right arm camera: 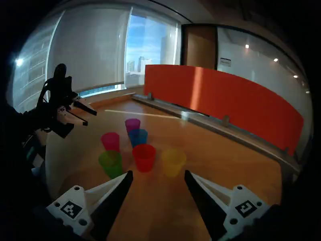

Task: Pour water

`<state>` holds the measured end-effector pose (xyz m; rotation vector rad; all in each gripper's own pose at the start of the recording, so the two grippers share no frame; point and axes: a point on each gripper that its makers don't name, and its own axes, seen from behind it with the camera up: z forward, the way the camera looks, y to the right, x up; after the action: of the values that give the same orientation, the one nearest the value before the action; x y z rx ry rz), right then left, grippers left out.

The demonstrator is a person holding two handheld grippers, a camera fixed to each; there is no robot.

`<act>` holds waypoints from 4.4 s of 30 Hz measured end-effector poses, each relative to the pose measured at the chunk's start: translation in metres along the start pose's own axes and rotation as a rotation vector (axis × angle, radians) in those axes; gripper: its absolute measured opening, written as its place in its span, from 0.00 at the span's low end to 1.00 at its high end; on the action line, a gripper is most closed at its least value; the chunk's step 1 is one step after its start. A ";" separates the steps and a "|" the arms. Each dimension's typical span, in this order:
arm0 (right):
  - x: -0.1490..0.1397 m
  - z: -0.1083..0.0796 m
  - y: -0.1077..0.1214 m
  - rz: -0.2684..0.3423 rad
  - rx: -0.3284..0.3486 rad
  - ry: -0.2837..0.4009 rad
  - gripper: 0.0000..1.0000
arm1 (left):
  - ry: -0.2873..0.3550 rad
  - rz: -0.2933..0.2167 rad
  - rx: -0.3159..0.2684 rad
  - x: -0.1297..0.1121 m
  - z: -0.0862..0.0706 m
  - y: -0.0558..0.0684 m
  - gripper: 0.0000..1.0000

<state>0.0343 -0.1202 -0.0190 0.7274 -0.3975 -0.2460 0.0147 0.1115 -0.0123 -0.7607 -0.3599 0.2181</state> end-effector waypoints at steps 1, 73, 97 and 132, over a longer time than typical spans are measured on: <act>-0.001 0.001 0.000 0.000 0.000 -0.001 1.00 | -0.001 0.000 0.000 -0.001 0.000 0.000 0.89; -0.047 0.133 -0.136 -0.110 0.303 -0.092 1.00 | -0.009 0.018 -0.004 -0.007 0.013 -0.014 0.89; -0.054 0.164 -0.146 -0.119 0.322 -0.111 0.92 | -0.018 0.020 -0.002 -0.012 0.014 -0.020 0.89; 0.004 0.090 -0.114 -0.109 0.259 0.097 0.92 | -0.073 0.031 -0.037 -0.008 0.053 -0.027 0.89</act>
<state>-0.0104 -0.2572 -0.0351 1.0137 -0.2999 -0.2633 -0.0118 0.1236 0.0399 -0.7962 -0.4229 0.2692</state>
